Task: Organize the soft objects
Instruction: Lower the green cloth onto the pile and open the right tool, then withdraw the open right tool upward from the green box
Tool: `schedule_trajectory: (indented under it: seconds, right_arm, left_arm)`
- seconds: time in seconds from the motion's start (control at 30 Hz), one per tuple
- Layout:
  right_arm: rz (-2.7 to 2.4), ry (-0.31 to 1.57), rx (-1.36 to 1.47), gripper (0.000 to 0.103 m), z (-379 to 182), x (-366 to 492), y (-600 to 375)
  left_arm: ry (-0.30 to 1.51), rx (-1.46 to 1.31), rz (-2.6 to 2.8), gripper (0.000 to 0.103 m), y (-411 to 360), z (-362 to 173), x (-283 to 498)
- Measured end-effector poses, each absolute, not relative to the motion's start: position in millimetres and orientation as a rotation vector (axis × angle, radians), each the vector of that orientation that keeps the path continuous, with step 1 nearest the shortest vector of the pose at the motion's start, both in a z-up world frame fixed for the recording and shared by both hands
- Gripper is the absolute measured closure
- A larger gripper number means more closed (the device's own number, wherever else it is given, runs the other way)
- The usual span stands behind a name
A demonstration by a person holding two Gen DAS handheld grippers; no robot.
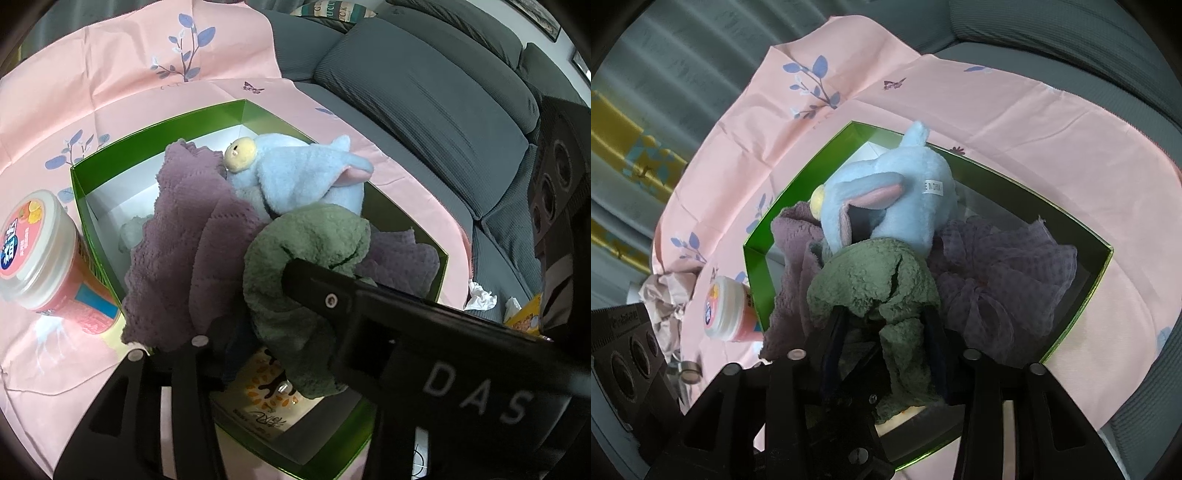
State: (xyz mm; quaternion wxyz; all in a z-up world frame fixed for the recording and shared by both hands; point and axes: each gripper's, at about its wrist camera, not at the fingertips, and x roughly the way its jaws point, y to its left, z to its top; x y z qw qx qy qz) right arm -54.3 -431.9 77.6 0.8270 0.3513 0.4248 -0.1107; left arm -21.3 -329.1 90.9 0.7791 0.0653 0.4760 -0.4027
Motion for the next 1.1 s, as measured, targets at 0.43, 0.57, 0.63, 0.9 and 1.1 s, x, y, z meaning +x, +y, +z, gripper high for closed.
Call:
schedule_trajectory:
  seconds: [0.43, 0.57, 0.63, 0.9, 1.1]
  right_arm:
    - [-0.261, 0.850, 0.723, 0.044, 92.0, -62.9, -430.3]
    - [-0.266, 0.803, 0.719, 0.032, 100.9, -69.9, -430.1]
    - [-0.263, 0.792, 0.716, 0.030, 104.1, -71.7, -429.2]
    - [-0.279, 0.732, 0.689, 0.021, 120.1, -80.0, -422.0]
    - [-0.299, 0.684, 0.664, 0.016, 132.6, -85.1, -415.0]
  left_arm:
    - [0.966, 0.154, -0.850, 0.036, -313.9, 113.7, -29.8]
    - [0.930, 0.164, -0.845, 0.034, -306.2, 125.8, -34.5]
    - [0.914, 0.164, -0.837, 0.031, -302.4, 130.5, -36.2]
    - [0.831, 0.149, -0.805, 0.020, -281.8, 153.2, -46.8]
    - [0.768, 0.162, -0.751, 0.001, -268.7, 168.2, -56.1]
